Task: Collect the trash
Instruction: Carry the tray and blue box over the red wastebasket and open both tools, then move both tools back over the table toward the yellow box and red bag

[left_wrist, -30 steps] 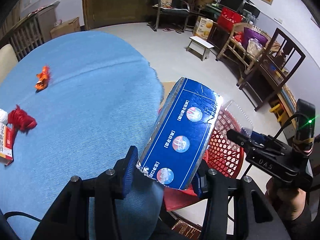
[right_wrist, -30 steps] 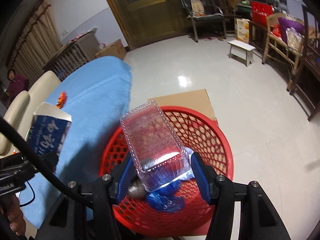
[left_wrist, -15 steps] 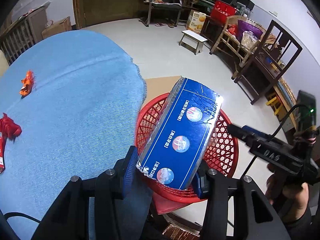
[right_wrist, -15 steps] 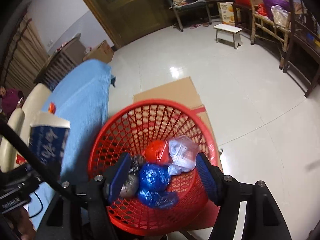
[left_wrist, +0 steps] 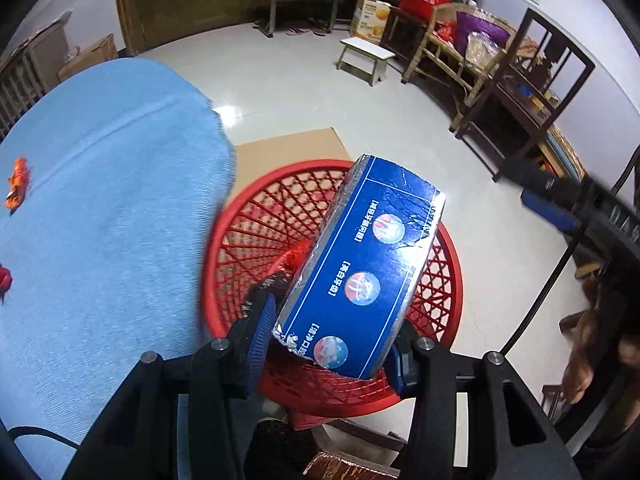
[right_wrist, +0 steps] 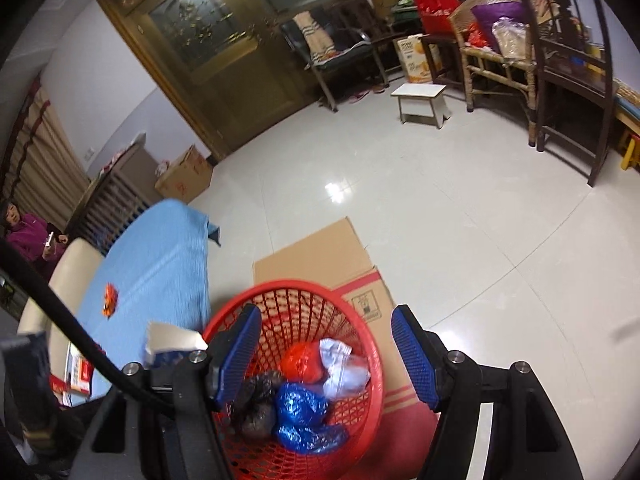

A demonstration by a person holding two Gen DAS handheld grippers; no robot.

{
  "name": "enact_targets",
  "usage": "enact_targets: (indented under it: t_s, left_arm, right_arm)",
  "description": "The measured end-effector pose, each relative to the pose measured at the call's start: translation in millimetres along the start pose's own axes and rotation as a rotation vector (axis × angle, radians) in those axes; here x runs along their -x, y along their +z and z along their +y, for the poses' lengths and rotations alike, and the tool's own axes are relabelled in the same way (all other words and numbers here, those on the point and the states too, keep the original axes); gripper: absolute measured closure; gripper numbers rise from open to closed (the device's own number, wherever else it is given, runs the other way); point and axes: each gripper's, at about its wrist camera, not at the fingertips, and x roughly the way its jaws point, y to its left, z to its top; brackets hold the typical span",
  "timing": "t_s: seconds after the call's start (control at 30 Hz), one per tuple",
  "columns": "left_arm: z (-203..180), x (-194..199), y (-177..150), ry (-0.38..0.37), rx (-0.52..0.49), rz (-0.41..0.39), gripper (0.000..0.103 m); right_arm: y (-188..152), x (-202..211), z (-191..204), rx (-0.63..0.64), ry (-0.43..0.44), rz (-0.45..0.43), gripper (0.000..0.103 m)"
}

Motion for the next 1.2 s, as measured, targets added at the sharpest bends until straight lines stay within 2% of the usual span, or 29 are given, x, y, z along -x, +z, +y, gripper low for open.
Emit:
enact_targets:
  t_s: [0.3, 0.43, 0.6, 0.67, 0.83, 1.03, 1.2]
  left_arm:
    - [-25.6, -24.5, -0.1, -0.022, -0.068, 0.077, 0.05]
    - [-28.9, -31.6, -1.3, -0.016, -0.069, 0.1, 0.031]
    - [-17.9, -27.2, -4.1, -0.032, -0.055, 0.117, 0.029]
    - [-8.2, -18.4, -8.5, -0.032, -0.048, 0.121, 0.029]
    - [37.3, 20.5, -27.4, -0.017, 0.012, 0.078, 0.028]
    - [109.7, 62.2, -64.6, 0.055, 0.169, 0.042, 0.027]
    - [155.4, 91.8, -101.4, 0.109, 0.251, 0.01, 0.027]
  right_arm:
    - [14.8, 18.2, -11.3, -0.053, 0.021, -0.048, 0.032]
    - [17.5, 21.3, -2.6, -0.035, 0.038, -0.048, 0.031]
    - [17.5, 22.9, 6.2, -0.019, 0.049, -0.044, 0.03]
    - [16.7, 17.3, 9.9, -0.015, 0.048, -0.001, 0.026]
    - [2.4, -7.3, 33.7, 0.091, 0.052, 0.179, 0.026]
    - [-42.1, -42.8, 84.2, 0.233, 0.101, 0.384, 0.026]
    - [-74.5, -54.1, 136.2, 0.404, 0.106, 0.48, 0.026]
